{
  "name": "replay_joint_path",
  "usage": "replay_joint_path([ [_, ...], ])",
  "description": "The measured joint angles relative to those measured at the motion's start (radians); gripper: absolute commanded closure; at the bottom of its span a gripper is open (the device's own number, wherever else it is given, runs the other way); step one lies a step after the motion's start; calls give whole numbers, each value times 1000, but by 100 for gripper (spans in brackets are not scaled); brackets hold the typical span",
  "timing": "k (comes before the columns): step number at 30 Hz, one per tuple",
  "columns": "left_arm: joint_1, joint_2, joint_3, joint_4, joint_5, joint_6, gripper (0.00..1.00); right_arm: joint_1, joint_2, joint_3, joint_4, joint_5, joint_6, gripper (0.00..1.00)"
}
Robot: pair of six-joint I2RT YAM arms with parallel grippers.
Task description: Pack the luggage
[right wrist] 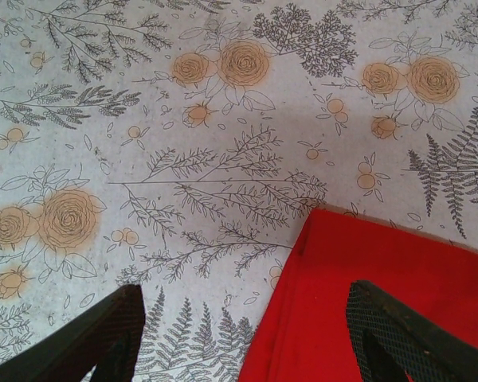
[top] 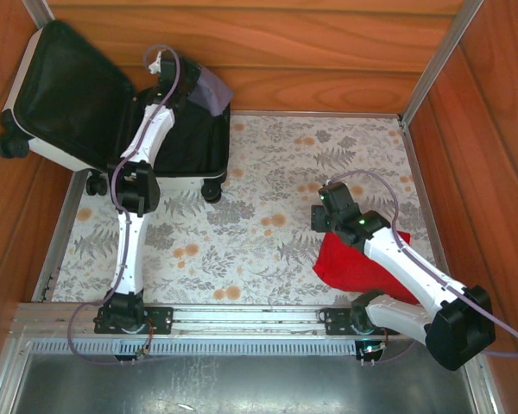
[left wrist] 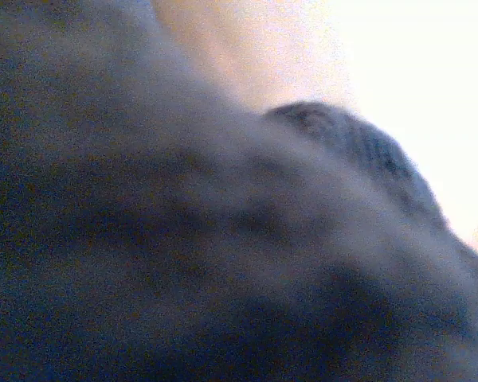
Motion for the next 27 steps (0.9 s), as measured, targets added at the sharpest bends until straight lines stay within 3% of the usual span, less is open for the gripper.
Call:
replay_joint_path([
  [9,1,-166,-311,60,-3,-6,100,0,-42,-3,-6,0,0,29],
  [11,2,-219,-388,65,-16,2,96,0,-50,-10,-7,0,1,29],
  [12,2,-247,-429,65,-24,5,89,0,-52,-13,-8,-1,1,29],
  [15,2,-331,-559,73,-50,10,47,0,-53,-16,-14,-4,1,29],
  [16,3,-365,-612,77,-60,8,37,0,-54,-16,-14,-5,2,29],
  [17,3,-393,-657,81,-68,5,7,0,-55,-17,-14,-6,2,29],
  [18,3,-426,-708,82,-80,2,0,0,-56,-18,-14,-8,2,29],
  [27,3,-752,-1138,15,-263,-19,0,0,-58,-21,-18,-37,7,29],
])
